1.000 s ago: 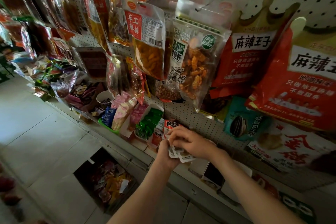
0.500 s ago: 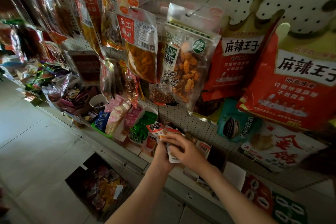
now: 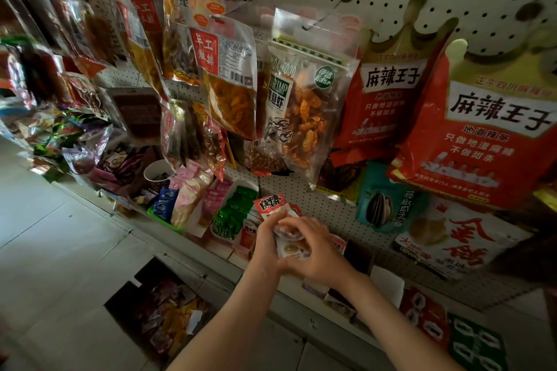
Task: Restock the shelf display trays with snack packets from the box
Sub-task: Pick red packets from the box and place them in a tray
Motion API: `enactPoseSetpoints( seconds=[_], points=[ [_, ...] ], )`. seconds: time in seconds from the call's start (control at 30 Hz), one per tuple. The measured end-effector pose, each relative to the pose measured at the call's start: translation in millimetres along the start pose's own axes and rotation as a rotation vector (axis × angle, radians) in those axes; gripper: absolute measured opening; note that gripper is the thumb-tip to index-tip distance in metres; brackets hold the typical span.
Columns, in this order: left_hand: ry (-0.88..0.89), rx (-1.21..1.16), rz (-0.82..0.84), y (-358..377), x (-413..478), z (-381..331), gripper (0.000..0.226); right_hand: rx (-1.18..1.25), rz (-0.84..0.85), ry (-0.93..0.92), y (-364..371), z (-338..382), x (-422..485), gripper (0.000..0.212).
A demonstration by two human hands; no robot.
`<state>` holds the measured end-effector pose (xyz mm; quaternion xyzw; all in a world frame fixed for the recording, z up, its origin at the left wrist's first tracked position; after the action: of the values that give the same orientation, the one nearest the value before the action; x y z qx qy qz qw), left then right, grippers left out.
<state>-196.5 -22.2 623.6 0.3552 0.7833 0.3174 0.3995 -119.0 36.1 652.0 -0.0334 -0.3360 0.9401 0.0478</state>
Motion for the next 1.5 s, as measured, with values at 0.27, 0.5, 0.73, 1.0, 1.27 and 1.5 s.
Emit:
enactPoseSetpoints(
  seconds=[0.27, 0.5, 0.73, 1.0, 1.27, 1.5],
  points=[
    [0.055, 0.046, 0.199, -4.6, -4.8, -18.9, 0.024, -0.081, 0.007, -0.051, -13.3, -23.2, -4.2, 0.076],
    [-0.03, 0.103, 0.158, -7.8, 0.0, -3.0, 0.024, -0.157, -0.124, 0.014, -8.8, -22.1, -3.1, 0.078],
    [-0.283, 0.424, 0.212, -24.7, -4.3, -5.9, 0.035, 0.323, -0.102, 0.314, -35.8, -31.0, 5.2, 0.034],
    [-0.521, 0.57, 0.447, -49.7, 17.9, -12.0, 0.061, 0.287, 0.034, 0.347, -37.3, -34.9, 40.4, 0.05],
    [-0.51, 0.184, 0.294, -132.5, 62.1, 28.3, 0.089, 0.612, 0.156, 0.615, 24.1, -146.3, 48.1, 0.06],
    [-0.426, 0.174, 0.063, -203.9, 107.1, 77.1, 0.037, 0.625, -0.12, 0.709, 21.0, -238.1, 50.3, 0.036]
  ],
)
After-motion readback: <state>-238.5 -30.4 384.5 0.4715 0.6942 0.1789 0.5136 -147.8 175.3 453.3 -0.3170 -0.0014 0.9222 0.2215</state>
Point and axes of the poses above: each hand's wrist, its own x-axis towards the middle knuckle, its own y-axis out of the palm, z = x × y, the point moved 4 cm from there along x, towards the middle knuckle, and after that the axes turned 12 degrees about z, right-handed, at the moved point
